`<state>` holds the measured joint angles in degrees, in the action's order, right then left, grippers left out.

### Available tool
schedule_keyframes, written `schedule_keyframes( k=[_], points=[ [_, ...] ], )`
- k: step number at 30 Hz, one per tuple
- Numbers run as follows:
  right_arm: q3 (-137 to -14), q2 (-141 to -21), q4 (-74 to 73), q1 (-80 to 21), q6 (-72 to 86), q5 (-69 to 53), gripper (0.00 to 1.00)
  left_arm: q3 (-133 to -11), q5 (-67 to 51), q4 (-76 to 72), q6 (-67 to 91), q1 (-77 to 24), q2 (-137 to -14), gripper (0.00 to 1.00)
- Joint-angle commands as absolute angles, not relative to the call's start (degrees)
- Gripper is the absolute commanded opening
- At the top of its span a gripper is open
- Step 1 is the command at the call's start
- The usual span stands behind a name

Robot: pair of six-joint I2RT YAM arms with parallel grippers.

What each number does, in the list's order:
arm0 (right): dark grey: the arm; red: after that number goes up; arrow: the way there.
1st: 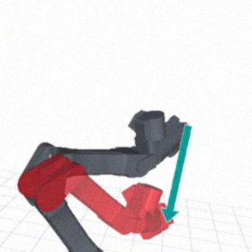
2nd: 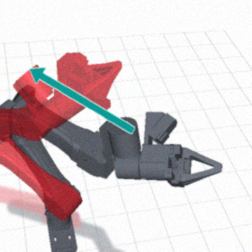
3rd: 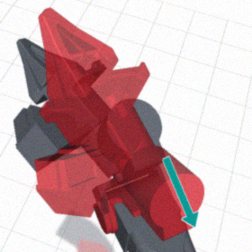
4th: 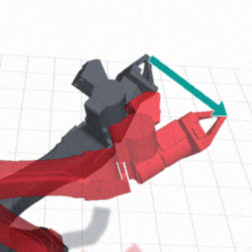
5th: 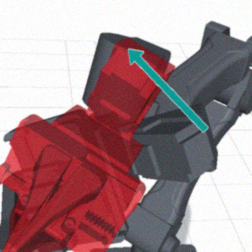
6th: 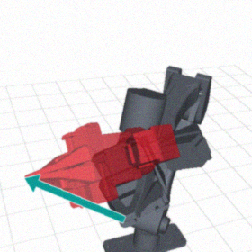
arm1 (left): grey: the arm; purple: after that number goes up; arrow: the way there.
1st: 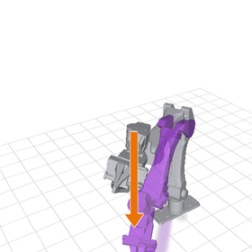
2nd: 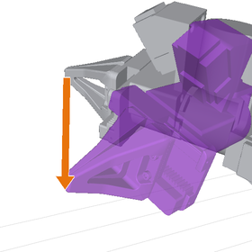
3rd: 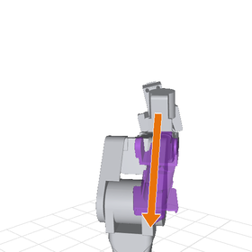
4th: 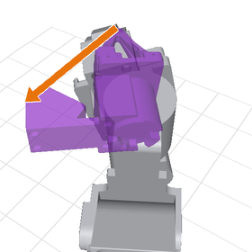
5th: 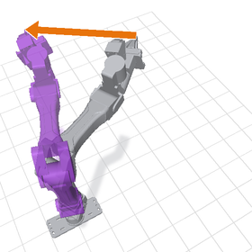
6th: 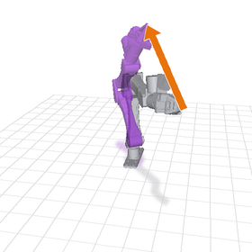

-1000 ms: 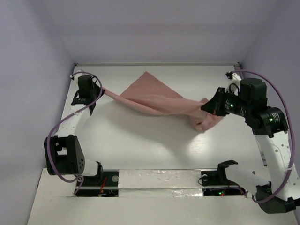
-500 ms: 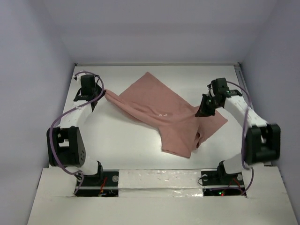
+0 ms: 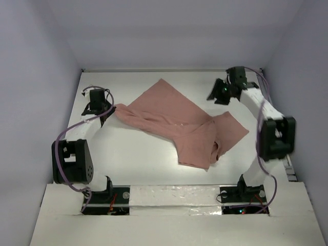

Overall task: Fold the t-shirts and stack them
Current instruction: Flatten the tshirt out

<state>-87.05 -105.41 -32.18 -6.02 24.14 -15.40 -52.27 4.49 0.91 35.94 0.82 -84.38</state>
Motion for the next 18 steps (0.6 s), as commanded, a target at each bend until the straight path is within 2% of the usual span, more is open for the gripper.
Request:
schedule_keyframes(
  k=[1,2,3,6,7,9,10,12,18],
  points=[
    [-69.41,-80.83,-31.91,-10.27,29.67,-15.47,0.25,-51.16,3.52,-0.09,36.47,1.23,-79.55,0.0],
    [-57.69,-70.5,-31.82,-11.5,31.97,-15.38,0.12,-51.07,3.17,-0.09,36.47,1.23,-79.02,0.0],
    [-52.61,-65.96,-33.3,-13.86,34.25,-15.55,0.01,-50.98,2.9,-0.09,36.47,1.23,-78.84,0.0],
    [-38.9,-51.22,-38.12,-18.53,42.87,-15.47,0.0,-51.07,2.2,-0.09,36.56,1.23,-78.05,0.0],
    [-37.11,-48.46,-39.54,-20.63,44.8,-14.6,0.06,-50.89,1.59,-0.09,36.65,1.23,-77.7,0.0],
    [-34.82,-44.75,-43.48,-20.65,47.46,-12.58,0.27,-50.28,1.15,-0.09,36.83,1.23,-76.73,0.0],
    [-34.46,-43.43,-44.46,-20.65,47.63,-12.22,0.41,-50.01,0.79,-0.09,36.83,1.23,-76.38,0.0],
    [-33.4,-43.68,-45.7,-20.65,47.72,-12.3,0.45,-49.22,0.53,-0.09,36.91,0.71,-75.33,0.0],
    [-25.76,-43.68,-44.05,-21.18,51.15,-12.12,0.46,-46.59,0.26,-0.09,37.18,0.7,-72.51,0.0]
  ],
)
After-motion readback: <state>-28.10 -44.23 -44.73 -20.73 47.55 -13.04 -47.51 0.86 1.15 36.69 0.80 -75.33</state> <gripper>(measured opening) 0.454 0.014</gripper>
